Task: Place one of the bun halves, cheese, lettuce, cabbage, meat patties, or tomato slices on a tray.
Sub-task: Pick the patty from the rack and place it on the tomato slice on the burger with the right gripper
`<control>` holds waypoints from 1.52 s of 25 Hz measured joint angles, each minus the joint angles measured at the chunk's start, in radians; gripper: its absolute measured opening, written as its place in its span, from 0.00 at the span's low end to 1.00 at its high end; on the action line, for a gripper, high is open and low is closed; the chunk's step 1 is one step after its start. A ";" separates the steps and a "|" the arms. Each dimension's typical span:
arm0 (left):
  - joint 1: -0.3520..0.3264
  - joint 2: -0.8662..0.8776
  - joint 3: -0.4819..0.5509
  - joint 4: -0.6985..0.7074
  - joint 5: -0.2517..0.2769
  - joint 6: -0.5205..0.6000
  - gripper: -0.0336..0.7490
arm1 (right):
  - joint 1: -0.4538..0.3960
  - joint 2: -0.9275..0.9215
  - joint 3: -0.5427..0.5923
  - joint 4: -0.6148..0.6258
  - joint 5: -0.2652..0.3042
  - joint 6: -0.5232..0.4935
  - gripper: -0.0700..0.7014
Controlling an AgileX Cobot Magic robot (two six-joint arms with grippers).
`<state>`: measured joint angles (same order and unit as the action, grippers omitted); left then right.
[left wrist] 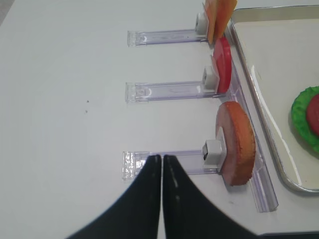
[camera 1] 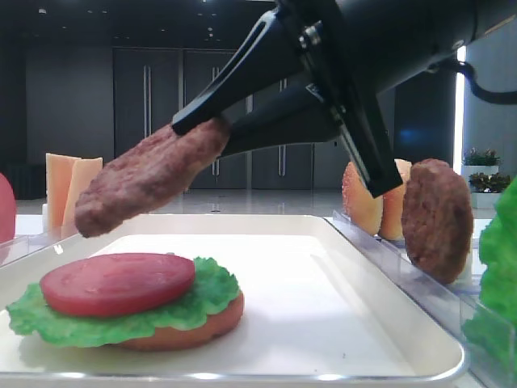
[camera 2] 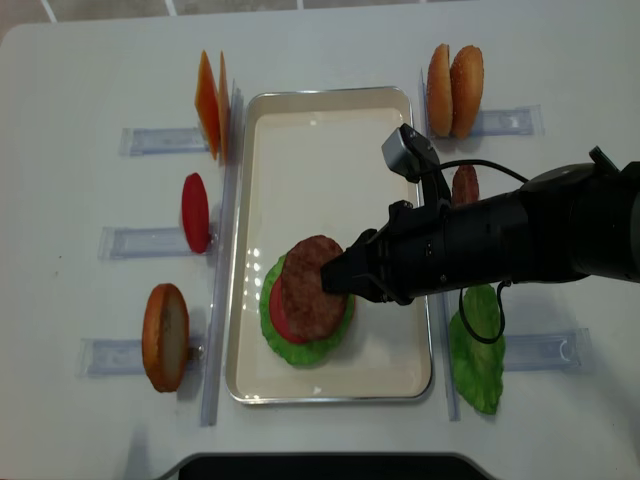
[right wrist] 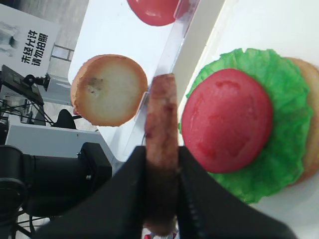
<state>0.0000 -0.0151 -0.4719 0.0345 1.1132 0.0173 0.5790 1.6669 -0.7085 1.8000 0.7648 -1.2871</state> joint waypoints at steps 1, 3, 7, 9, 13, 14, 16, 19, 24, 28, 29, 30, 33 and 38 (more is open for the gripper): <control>0.000 0.000 0.000 0.000 0.000 0.000 0.04 | 0.000 0.003 0.000 0.000 -0.006 -0.003 0.24; 0.000 0.000 0.000 0.000 0.000 0.000 0.04 | 0.000 0.025 -0.004 0.001 -0.011 -0.003 0.24; 0.000 0.000 0.000 0.000 0.000 0.000 0.04 | 0.008 0.103 -0.047 0.001 0.028 0.001 0.24; 0.000 0.000 0.000 0.000 0.000 0.000 0.04 | 0.009 0.123 -0.062 0.001 0.038 0.013 0.24; 0.000 0.000 0.000 0.000 0.000 0.000 0.04 | 0.009 0.136 -0.077 0.001 0.046 0.023 0.24; 0.000 0.000 0.000 0.000 0.000 0.000 0.04 | 0.009 0.136 -0.077 0.001 0.045 0.023 0.24; 0.000 0.000 0.000 0.000 0.000 0.000 0.04 | 0.009 0.138 -0.077 0.001 0.039 0.023 0.24; 0.000 0.000 0.000 0.000 0.000 0.000 0.04 | 0.009 0.139 -0.077 0.001 0.029 0.023 0.24; 0.000 0.000 0.000 0.000 0.000 0.000 0.04 | 0.009 0.140 -0.077 0.001 0.000 0.025 0.24; 0.000 0.000 0.000 0.000 0.000 0.000 0.04 | 0.009 0.140 -0.077 0.001 -0.003 0.026 0.24; 0.000 0.000 0.000 0.000 0.000 0.000 0.04 | 0.009 0.140 -0.077 0.001 -0.003 0.026 0.25; 0.000 0.000 0.000 0.000 0.000 0.000 0.04 | 0.009 0.140 -0.077 0.001 -0.003 0.026 0.26; 0.000 0.000 0.000 0.000 0.000 0.000 0.04 | 0.009 0.140 -0.077 0.001 -0.003 0.027 0.30; 0.000 0.000 0.000 0.000 0.000 0.000 0.04 | 0.009 0.140 -0.077 0.001 -0.020 0.030 0.45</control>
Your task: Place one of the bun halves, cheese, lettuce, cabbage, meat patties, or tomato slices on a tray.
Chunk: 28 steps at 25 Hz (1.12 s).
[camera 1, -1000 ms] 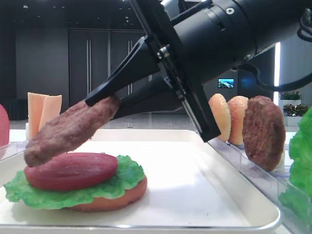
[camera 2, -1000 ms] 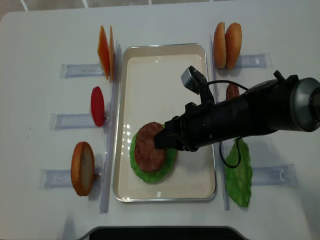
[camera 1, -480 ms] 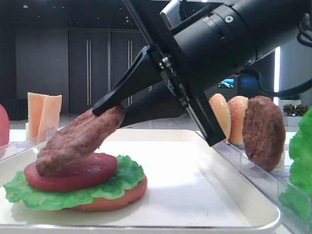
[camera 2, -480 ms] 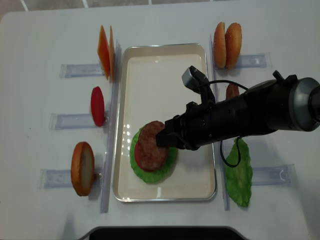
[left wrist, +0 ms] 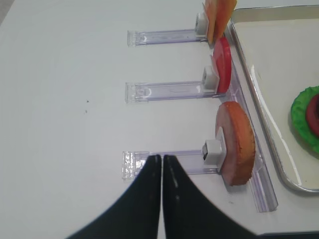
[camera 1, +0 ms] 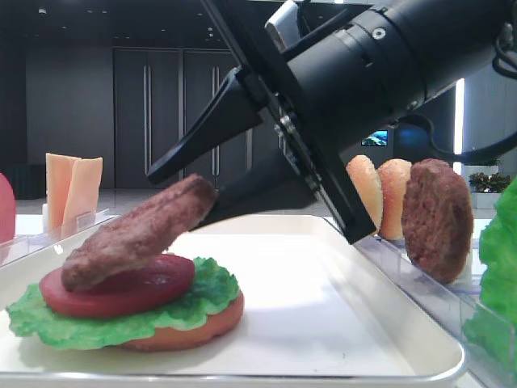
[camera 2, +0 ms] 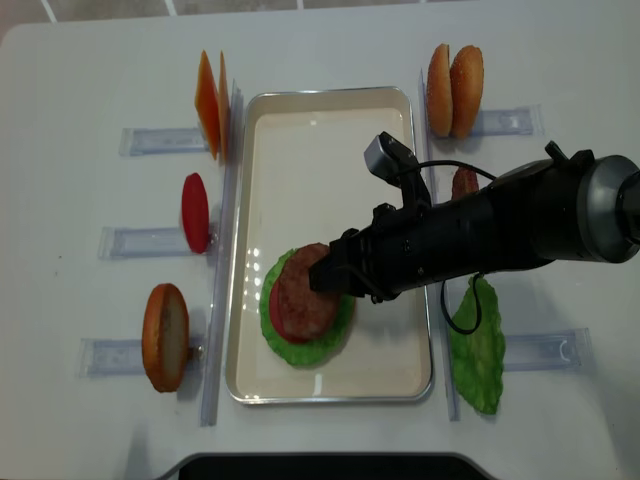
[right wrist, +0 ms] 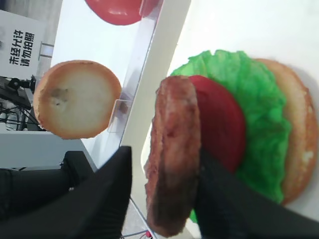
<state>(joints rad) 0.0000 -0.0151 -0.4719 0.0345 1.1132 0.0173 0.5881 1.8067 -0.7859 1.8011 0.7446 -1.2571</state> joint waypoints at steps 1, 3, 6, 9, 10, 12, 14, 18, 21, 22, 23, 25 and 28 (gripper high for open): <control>0.000 0.000 0.000 0.000 0.000 0.000 0.04 | 0.000 0.000 0.000 0.000 -0.006 0.000 0.50; 0.000 0.000 0.000 0.000 0.000 0.000 0.04 | 0.000 0.000 0.000 0.000 -0.022 0.000 0.61; 0.000 0.000 0.000 0.000 0.000 0.000 0.04 | 0.000 0.000 0.000 0.000 -0.051 -0.012 0.74; 0.000 0.000 0.000 0.000 0.000 0.000 0.04 | 0.000 0.000 0.000 0.000 -0.082 -0.045 0.77; 0.000 0.000 0.000 0.000 0.000 0.000 0.04 | 0.000 0.000 0.000 0.000 -0.098 -0.057 0.78; 0.000 0.000 0.000 0.000 0.000 0.000 0.04 | 0.000 0.000 0.000 -0.004 -0.140 -0.080 0.78; 0.000 0.000 0.000 0.000 0.000 0.000 0.04 | 0.000 0.000 0.000 -0.020 -0.207 -0.094 0.78; 0.000 0.000 0.000 0.000 0.000 0.000 0.04 | 0.000 -0.001 0.000 -0.082 -0.304 -0.101 0.78; 0.000 0.000 0.000 0.000 0.000 0.000 0.04 | 0.000 -0.029 0.000 -0.117 -0.328 -0.101 0.79; 0.000 0.000 0.000 0.000 0.000 0.000 0.04 | 0.000 -0.049 0.000 -0.126 -0.332 -0.101 0.79; 0.000 0.000 0.000 0.000 0.000 0.000 0.04 | 0.000 -0.074 0.000 -0.130 -0.333 -0.101 0.79; 0.000 0.000 0.000 0.000 0.000 0.000 0.04 | 0.000 -0.117 -0.004 -0.136 -0.336 -0.101 0.78; 0.000 0.000 0.000 0.000 0.000 0.000 0.04 | 0.000 -0.196 -0.018 -0.184 -0.338 -0.067 0.76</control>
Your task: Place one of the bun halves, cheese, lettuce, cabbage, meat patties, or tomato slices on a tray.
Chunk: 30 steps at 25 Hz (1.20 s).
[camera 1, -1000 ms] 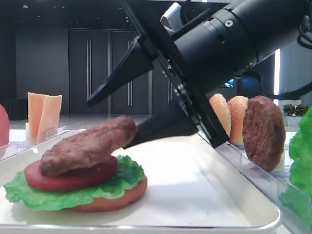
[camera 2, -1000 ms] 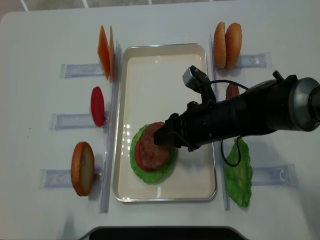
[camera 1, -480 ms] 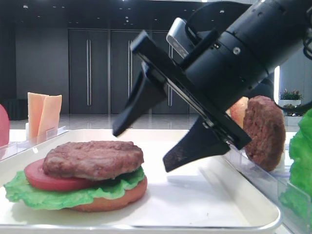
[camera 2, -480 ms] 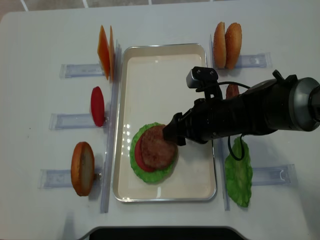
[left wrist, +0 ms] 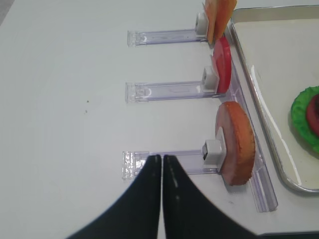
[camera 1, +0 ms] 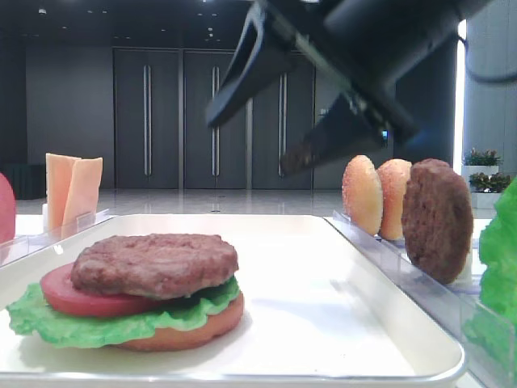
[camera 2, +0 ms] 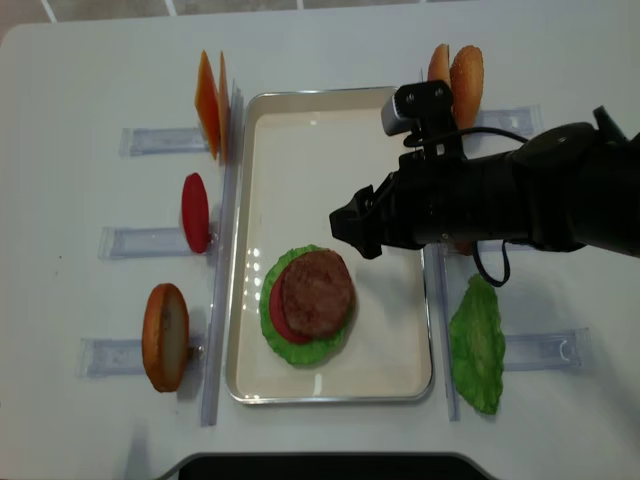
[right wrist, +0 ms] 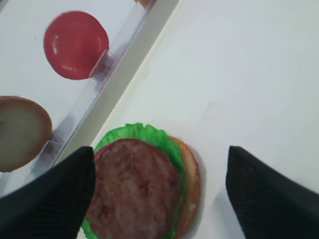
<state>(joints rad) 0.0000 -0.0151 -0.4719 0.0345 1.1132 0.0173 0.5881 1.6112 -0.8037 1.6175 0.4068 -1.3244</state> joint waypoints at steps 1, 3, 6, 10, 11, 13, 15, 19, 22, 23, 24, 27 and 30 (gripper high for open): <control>0.000 0.000 0.000 0.000 0.000 0.000 0.04 | 0.000 -0.021 -0.006 -0.039 -0.005 0.034 0.75; 0.000 0.000 0.000 0.000 0.000 0.000 0.04 | 0.000 -0.067 -0.019 -0.164 -0.015 0.157 0.73; 0.000 0.000 0.000 0.000 0.000 0.000 0.04 | 0.000 -0.124 -0.056 -0.519 0.008 0.468 0.72; 0.000 0.000 0.000 0.000 0.000 0.000 0.04 | 0.000 -0.171 -0.147 -1.123 0.162 1.005 0.70; 0.000 0.000 0.000 0.000 0.000 0.000 0.04 | 0.000 -0.178 -0.170 -1.266 0.232 1.108 0.69; 0.000 0.000 0.000 0.000 0.000 0.000 0.04 | -0.002 -0.188 -0.219 -1.476 0.397 1.305 0.66; 0.000 0.000 0.000 0.000 0.000 0.000 0.04 | -0.026 -0.191 -0.254 -1.582 0.541 1.381 0.63; 0.000 0.000 0.000 0.000 0.000 0.000 0.04 | -0.170 -0.204 -0.272 -1.636 0.712 1.413 0.58; 0.000 0.000 0.000 0.000 0.000 0.000 0.04 | -0.341 -0.217 -0.272 -1.641 0.782 1.379 0.57; 0.000 0.000 0.000 0.000 0.000 0.000 0.04 | -0.418 -0.223 -0.272 -1.640 0.793 1.357 0.57; 0.000 0.000 0.000 0.000 0.000 0.000 0.04 | -0.473 -0.229 -0.272 -1.634 0.799 1.338 0.57; 0.000 0.000 0.000 0.000 0.000 0.000 0.04 | -0.643 -0.267 -0.272 -1.584 0.805 1.279 0.57; 0.000 0.000 0.000 0.000 0.000 0.000 0.04 | -0.709 -0.324 -0.272 -1.514 0.803 1.240 0.57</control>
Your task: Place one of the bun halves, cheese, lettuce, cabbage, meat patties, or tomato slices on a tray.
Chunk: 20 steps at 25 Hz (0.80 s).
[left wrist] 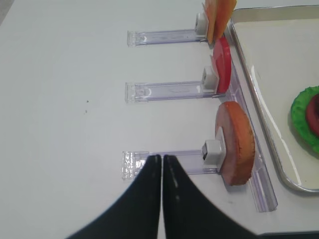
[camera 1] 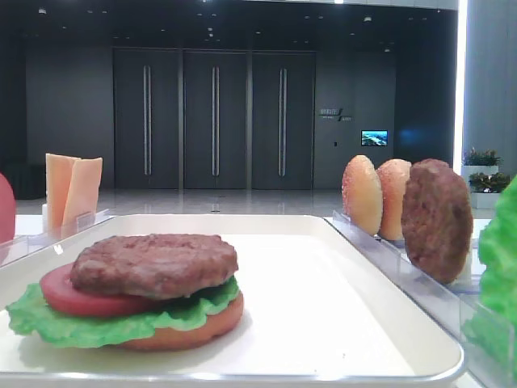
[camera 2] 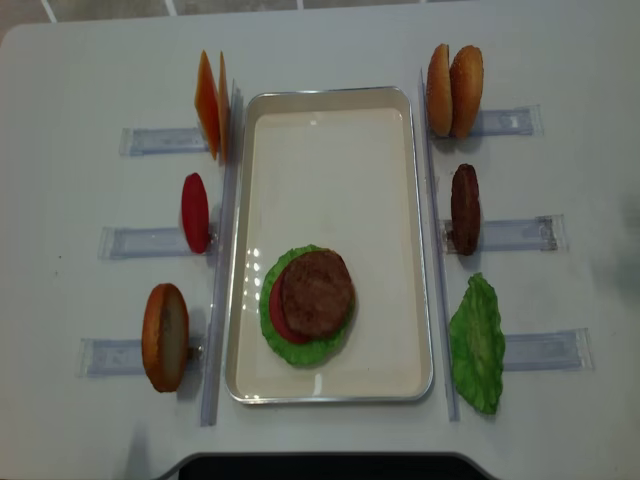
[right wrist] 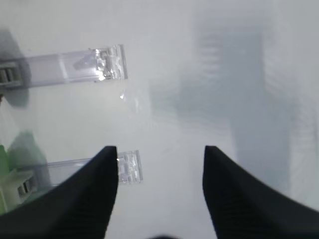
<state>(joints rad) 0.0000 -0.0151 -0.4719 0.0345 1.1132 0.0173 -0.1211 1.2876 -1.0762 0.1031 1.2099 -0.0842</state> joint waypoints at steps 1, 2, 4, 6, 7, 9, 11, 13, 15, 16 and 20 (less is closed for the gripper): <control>0.000 0.000 0.000 0.000 0.000 0.000 0.04 | -0.003 -0.014 0.000 0.005 0.000 -0.007 0.57; 0.000 0.000 0.000 0.000 0.000 0.000 0.04 | -0.007 -0.028 0.000 0.008 0.002 -0.011 0.57; 0.000 0.000 0.000 0.000 0.000 0.000 0.04 | -0.008 -0.067 0.000 0.017 0.005 -0.012 0.57; 0.000 0.000 0.000 0.000 0.000 0.000 0.04 | -0.008 -0.119 0.000 0.019 0.005 -0.009 0.57; 0.000 0.000 0.000 0.000 0.000 0.000 0.04 | -0.008 -0.152 0.002 0.019 0.005 -0.009 0.57; 0.000 0.000 0.000 0.000 0.000 0.000 0.04 | -0.008 -0.254 0.016 0.019 0.004 -0.009 0.57; 0.000 0.000 0.000 0.000 0.000 0.000 0.04 | -0.008 -0.386 0.052 0.019 -0.008 -0.009 0.56; 0.000 0.000 0.000 0.000 0.000 0.000 0.04 | -0.008 -0.536 0.100 0.019 -0.032 -0.010 0.54; 0.000 0.000 0.000 0.000 0.000 0.000 0.04 | -0.008 -0.656 0.148 0.019 -0.039 -0.010 0.53; 0.000 0.000 0.000 0.000 0.000 0.000 0.04 | -0.008 -0.702 0.177 0.019 -0.044 -0.010 0.53; 0.000 0.000 0.000 0.000 0.000 0.000 0.04 | -0.008 -0.876 0.283 0.020 -0.064 -0.010 0.52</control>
<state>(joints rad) 0.0000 -0.0151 -0.4719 0.0345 1.1132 0.0173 -0.1291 0.4120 -0.7933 0.1232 1.1457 -0.0941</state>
